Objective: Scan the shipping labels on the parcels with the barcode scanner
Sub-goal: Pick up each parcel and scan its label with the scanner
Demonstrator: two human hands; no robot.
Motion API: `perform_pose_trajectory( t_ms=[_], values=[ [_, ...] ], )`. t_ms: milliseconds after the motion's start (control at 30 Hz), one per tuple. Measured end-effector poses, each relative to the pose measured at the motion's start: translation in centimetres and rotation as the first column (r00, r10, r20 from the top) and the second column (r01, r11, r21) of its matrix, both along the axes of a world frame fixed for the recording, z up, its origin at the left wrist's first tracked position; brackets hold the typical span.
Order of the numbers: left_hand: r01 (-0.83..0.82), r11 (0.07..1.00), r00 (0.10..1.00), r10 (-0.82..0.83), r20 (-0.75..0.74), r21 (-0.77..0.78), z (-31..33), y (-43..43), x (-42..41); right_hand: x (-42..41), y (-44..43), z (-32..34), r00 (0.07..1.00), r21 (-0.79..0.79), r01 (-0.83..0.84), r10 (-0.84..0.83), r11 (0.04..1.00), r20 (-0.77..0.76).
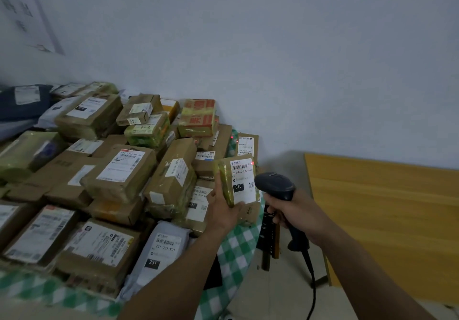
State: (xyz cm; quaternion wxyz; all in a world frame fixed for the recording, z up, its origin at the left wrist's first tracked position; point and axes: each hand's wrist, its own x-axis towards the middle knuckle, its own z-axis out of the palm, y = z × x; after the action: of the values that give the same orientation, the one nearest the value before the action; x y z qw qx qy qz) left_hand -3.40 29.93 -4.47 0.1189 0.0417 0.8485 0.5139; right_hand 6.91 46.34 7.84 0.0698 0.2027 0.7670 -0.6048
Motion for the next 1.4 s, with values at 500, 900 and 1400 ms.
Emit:
perform_pose_trajectory(
  t_ms=[500,900,1400],
  values=[
    [0.017,0.999,0.999,-0.018,0.031,0.048,-0.1,0.1,1.7,2.3,1.1,0.2,1.0,-0.05,0.0,0.0,0.999,-0.003],
    [0.257,0.964,0.849,-0.259,0.46,0.067,-4.3,-4.8,9.4,2.3,1.2,-3.9,0.99,0.009,-0.019,0.017,1.0,0.137],
    [0.341,0.925,0.785,-0.181,0.593,-0.17,-6.1,0.2,3.8,1.6,1.9,-5.9,0.979,0.06,-0.003,-0.01,0.998,0.201]
  ],
)
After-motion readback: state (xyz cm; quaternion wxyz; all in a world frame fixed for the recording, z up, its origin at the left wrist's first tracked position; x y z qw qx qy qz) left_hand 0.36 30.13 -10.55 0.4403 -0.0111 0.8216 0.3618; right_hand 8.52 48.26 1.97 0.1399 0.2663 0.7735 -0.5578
